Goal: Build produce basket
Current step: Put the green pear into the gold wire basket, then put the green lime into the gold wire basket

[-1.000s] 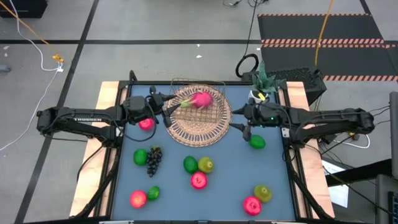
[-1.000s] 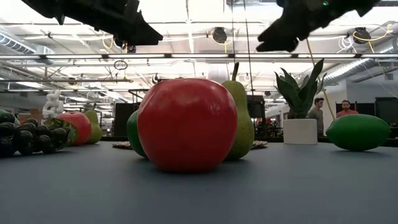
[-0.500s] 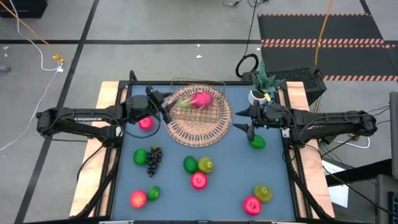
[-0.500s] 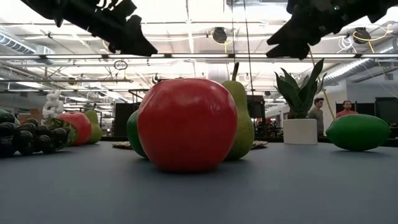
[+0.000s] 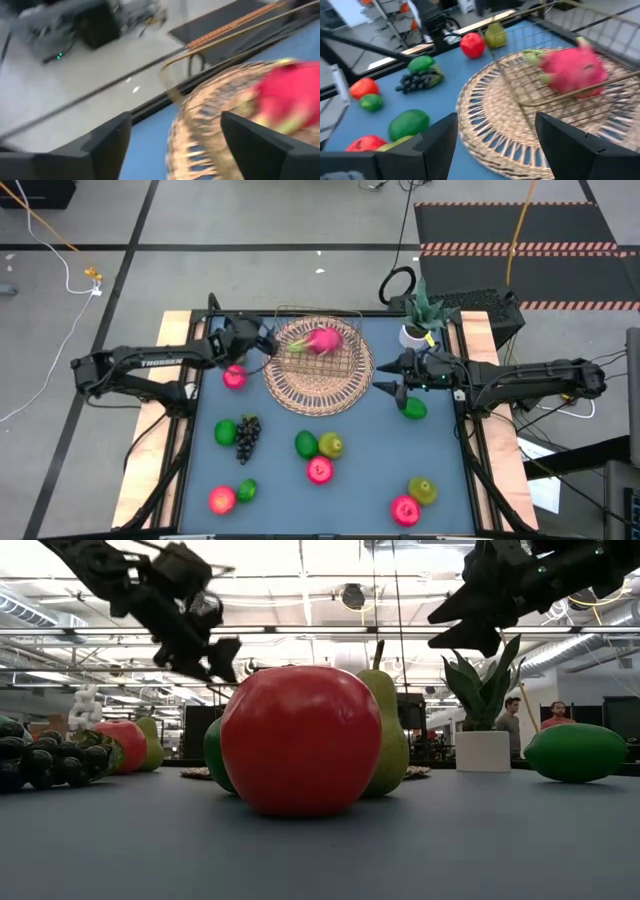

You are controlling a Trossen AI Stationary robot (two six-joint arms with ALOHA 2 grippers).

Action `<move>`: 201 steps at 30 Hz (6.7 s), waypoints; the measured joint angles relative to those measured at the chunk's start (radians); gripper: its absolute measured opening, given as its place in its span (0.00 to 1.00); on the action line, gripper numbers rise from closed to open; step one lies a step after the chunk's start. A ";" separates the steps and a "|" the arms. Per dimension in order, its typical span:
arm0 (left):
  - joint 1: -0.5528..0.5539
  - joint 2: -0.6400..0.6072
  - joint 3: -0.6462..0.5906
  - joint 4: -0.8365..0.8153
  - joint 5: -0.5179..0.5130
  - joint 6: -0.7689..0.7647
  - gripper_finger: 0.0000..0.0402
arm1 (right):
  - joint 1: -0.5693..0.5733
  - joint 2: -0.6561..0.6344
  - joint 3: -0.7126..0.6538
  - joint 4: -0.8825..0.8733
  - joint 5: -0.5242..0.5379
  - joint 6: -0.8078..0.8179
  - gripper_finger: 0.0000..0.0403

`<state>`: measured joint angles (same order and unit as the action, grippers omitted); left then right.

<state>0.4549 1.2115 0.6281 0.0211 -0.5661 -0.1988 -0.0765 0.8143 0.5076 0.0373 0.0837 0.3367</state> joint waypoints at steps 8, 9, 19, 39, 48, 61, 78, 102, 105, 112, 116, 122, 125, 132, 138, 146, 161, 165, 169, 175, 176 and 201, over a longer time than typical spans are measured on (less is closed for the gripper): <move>0.114 -0.061 0.000 -0.237 0.039 -0.143 0.94 | 0.001 0.000 0.000 -0.013 -0.085 -0.013 0.64; 0.119 -0.078 0.000 -0.264 0.040 -0.158 0.93 | 0.001 0.000 0.000 -0.013 -0.085 -0.013 0.64; 0.099 -0.142 0.000 -0.514 0.042 -0.313 0.55 | 0.001 0.000 0.000 -0.007 -0.085 -0.016 0.64; 0.099 -0.138 0.000 -0.655 0.101 -0.376 0.34 | 0.000 0.000 0.000 -0.004 -0.085 -0.016 0.64; 0.099 -0.139 0.000 -0.648 0.125 -0.315 0.04 | 0.000 0.000 0.001 -0.004 -0.086 -0.016 0.64; -0.033 -0.224 0.149 -0.496 -0.008 -0.113 0.03 | 0.000 0.001 -0.032 0.007 0.074 -0.045 0.64; -0.213 0.080 0.155 0.268 0.061 0.239 0.05 | 0.000 0.001 -0.098 0.167 0.052 -0.023 0.64; -0.079 0.164 0.156 0.341 0.419 0.069 0.53 | 0.001 0.018 -0.098 0.314 -0.434 -0.171 0.64; -0.113 0.155 0.155 0.419 0.571 0.119 0.56 | 0.001 0.021 -0.098 0.314 -0.430 -0.087 0.64; -0.189 0.154 0.155 0.483 0.637 0.273 0.56 | 0.044 -0.015 -0.004 -0.083 -0.417 -0.050 0.64; -0.205 0.154 0.155 0.482 0.637 0.283 0.56 | 0.103 -0.015 0.145 -0.495 -0.135 -0.071 0.64; -0.209 0.157 0.155 0.556 0.636 0.283 0.60 | 0.124 0.006 0.267 -0.829 0.094 0.037 0.64; -0.214 0.177 0.155 0.606 0.636 0.282 0.61 | 0.124 0.006 0.239 -0.880 -0.016 0.097 0.64; -0.227 0.211 0.155 0.629 0.635 0.270 0.61 | 0.124 0.007 0.190 -1.010 0.049 0.143 0.67; -0.227 0.220 0.155 0.642 0.586 0.284 0.61 | 0.124 0.022 0.139 -0.951 0.046 0.163 0.80; -0.229 0.220 0.155 0.646 0.566 0.283 0.61 | 0.122 0.108 0.084 -0.887 -0.006 0.218 0.97; -0.228 0.220 0.155 0.641 0.565 0.260 0.61 | 0.122 0.291 0.084 -0.868 0.063 0.249 0.84; -0.225 0.220 0.155 0.636 0.565 0.261 0.61 | 0.122 0.288 0.084 -0.847 0.049 0.266 0.75; -0.215 0.220 0.155 0.633 0.562 0.256 0.61 | 0.132 0.285 0.122 -0.834 0.045 0.276 0.73; -0.212 0.220 0.155 0.625 0.488 0.243 0.61 | 0.158 0.263 0.204 -0.844 0.128 0.261 0.74; -0.212 0.220 0.155 0.624 0.468 0.242 0.61 | 0.166 0.259 0.206 -0.841 0.151 0.278 0.74; -0.214 0.220 0.155 0.593 0.432 0.267 0.61 | 0.255 0.243 0.303 -0.435 0.679 -0.100 0.74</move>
<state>0.2405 1.4315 0.7834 0.6140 -0.1345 0.0685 0.1781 1.0576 0.8107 -0.3980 0.7628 0.2367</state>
